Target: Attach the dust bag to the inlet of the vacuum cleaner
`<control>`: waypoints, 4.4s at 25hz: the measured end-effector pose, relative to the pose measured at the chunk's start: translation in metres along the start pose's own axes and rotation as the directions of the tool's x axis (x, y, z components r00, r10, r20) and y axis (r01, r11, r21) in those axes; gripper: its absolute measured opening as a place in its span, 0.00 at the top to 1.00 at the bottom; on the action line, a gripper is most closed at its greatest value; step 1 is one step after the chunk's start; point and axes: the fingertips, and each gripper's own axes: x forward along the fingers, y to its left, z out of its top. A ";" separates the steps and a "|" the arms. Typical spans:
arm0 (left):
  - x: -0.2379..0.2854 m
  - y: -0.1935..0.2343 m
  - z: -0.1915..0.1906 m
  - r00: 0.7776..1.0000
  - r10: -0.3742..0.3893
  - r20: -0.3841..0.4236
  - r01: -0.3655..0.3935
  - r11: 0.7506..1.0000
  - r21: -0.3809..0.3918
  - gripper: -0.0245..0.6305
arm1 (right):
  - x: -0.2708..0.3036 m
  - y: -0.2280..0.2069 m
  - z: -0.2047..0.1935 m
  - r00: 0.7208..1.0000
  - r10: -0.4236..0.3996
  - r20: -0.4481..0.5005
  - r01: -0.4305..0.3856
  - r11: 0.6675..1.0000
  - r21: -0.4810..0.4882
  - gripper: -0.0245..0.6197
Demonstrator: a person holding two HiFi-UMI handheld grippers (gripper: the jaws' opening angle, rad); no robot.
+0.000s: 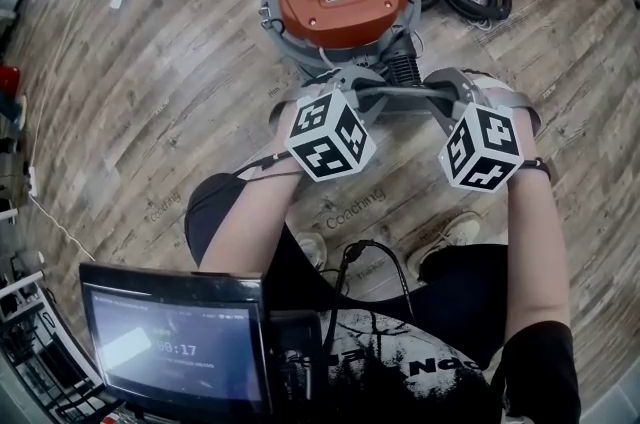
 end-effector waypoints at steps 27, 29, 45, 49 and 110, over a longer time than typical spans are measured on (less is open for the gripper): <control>0.007 0.017 -0.002 0.998 0.007 -0.054 -0.011 0.997 -0.081 0.93 | 0.005 -0.025 -0.005 0.995 0.093 -0.041 -0.092 0.995 0.022 0.89; 0.008 0.017 0.002 0.998 0.005 -0.056 -0.009 0.997 -0.079 0.93 | 0.006 -0.025 -0.010 0.995 0.094 -0.033 -0.093 0.995 0.038 0.89; 0.009 0.017 0.014 0.998 0.042 -0.050 -0.048 0.992 -0.117 0.93 | 0.012 -0.038 -0.016 0.998 0.057 -0.026 -0.060 0.992 -0.112 0.89; 0.012 0.021 0.001 0.995 0.057 -0.084 -0.069 0.987 -0.142 0.93 | 0.011 -0.043 -0.005 0.998 0.060 -0.035 -0.065 0.982 -0.175 0.88; 0.022 0.042 0.020 0.989 0.127 -0.075 -0.139 0.973 -0.182 0.91 | 0.036 -0.062 -0.022 0.995 0.091 0.050 -0.083 0.987 -0.140 0.88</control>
